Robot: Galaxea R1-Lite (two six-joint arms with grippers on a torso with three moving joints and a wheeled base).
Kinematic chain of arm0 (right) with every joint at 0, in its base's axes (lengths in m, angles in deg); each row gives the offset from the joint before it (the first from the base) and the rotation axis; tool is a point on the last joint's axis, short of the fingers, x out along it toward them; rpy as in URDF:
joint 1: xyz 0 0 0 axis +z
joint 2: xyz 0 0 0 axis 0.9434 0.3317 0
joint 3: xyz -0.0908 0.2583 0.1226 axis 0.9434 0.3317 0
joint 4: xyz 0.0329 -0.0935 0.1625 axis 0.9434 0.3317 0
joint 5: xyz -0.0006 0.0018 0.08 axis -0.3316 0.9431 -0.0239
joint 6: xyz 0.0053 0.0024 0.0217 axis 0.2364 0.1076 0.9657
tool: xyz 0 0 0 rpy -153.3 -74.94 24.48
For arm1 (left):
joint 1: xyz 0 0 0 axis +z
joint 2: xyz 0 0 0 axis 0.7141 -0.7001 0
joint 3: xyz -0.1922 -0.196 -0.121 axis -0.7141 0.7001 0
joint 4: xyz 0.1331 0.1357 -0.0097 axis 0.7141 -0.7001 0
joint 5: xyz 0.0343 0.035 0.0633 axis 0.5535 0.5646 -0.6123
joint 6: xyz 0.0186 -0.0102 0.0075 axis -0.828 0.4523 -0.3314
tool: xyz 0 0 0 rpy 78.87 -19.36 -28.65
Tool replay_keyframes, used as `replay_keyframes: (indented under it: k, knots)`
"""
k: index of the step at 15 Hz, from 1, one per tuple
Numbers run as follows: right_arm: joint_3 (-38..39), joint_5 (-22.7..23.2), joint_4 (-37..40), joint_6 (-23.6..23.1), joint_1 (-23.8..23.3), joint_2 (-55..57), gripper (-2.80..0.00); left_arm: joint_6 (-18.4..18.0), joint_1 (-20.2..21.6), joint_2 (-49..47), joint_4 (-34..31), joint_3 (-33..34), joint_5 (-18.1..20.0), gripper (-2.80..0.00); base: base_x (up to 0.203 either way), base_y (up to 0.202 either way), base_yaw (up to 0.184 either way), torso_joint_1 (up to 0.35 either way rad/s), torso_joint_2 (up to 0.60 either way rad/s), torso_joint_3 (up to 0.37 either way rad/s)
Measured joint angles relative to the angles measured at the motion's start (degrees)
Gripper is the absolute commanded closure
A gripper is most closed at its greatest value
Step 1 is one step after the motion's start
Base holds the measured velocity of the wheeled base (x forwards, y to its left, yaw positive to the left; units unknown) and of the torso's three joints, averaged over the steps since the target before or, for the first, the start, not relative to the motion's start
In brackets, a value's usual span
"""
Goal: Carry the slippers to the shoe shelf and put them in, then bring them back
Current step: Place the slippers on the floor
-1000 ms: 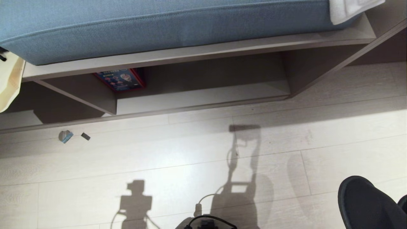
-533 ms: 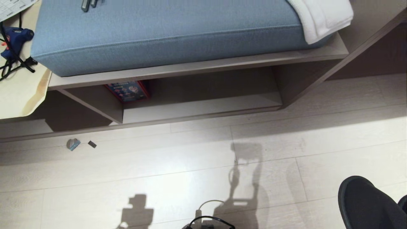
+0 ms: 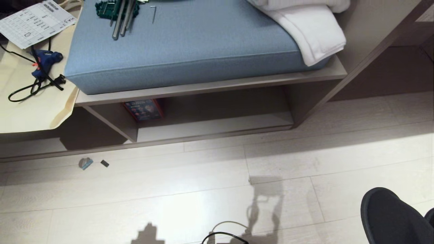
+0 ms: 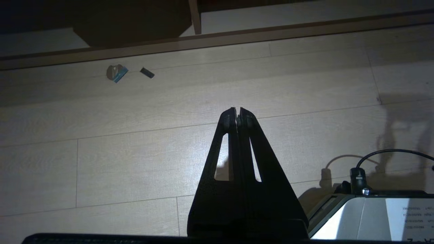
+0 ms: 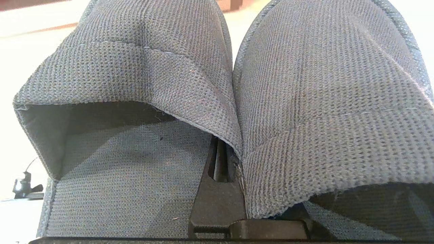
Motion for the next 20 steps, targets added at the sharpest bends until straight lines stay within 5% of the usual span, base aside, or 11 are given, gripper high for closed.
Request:
replay_keyframes:
  k: [20]
  knots:
    - [0.0, 0.0, 0.0, 0.1, 0.0, 0.0, 0.0, 0.0, 0.0, 0.0, 0.0, 0.0, 0.0, 0.0, 0.0, 0.0, 0.0, 0.003, 0.0, 0.203]
